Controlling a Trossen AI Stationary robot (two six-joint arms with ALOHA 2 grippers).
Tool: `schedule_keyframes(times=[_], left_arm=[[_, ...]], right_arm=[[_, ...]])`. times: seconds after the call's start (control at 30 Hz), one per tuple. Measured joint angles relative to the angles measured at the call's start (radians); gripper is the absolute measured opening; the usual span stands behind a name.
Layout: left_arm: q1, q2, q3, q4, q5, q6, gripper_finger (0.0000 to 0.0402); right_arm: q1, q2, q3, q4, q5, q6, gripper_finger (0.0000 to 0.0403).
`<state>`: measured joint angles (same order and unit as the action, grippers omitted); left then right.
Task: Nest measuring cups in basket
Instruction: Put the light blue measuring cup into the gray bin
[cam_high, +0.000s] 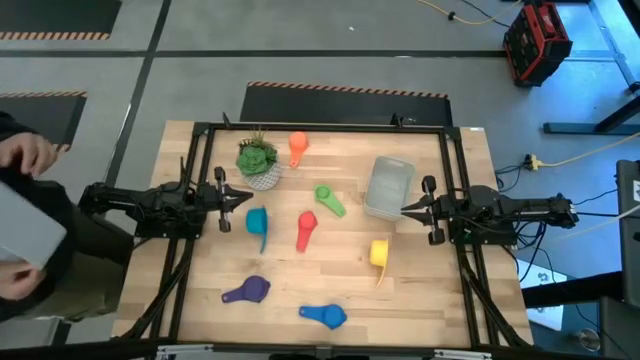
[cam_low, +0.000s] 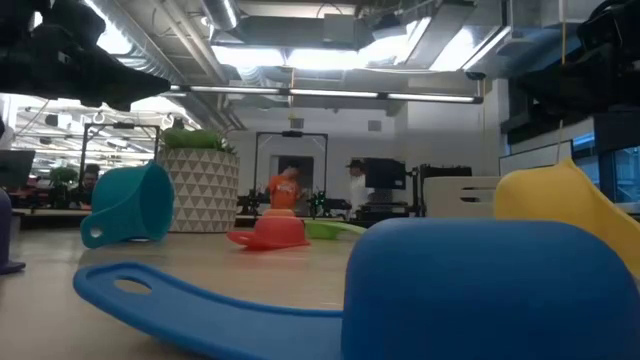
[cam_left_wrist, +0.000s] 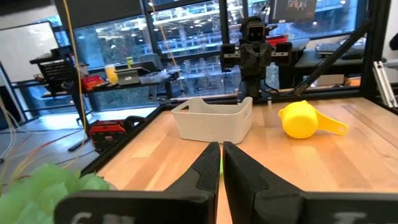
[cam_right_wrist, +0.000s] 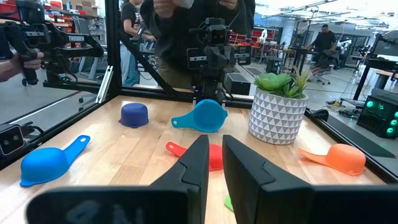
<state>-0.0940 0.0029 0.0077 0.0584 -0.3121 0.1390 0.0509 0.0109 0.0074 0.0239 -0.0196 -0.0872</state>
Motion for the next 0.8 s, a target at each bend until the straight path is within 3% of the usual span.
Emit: schedule_keyframes(times=[0.37,0.8], left_arm=[[0.000,0.000,0.000,0.001,0.009,-0.027,0.0021],[0.000,0.000,0.000,0.002,-0.005,-0.085,0.0143]], right_arm=[[0.000,0.000,0.000,0.000,0.000,0.000,0.0051],[0.000,0.000,0.000,0.000,0.000,0.000,0.0051]])
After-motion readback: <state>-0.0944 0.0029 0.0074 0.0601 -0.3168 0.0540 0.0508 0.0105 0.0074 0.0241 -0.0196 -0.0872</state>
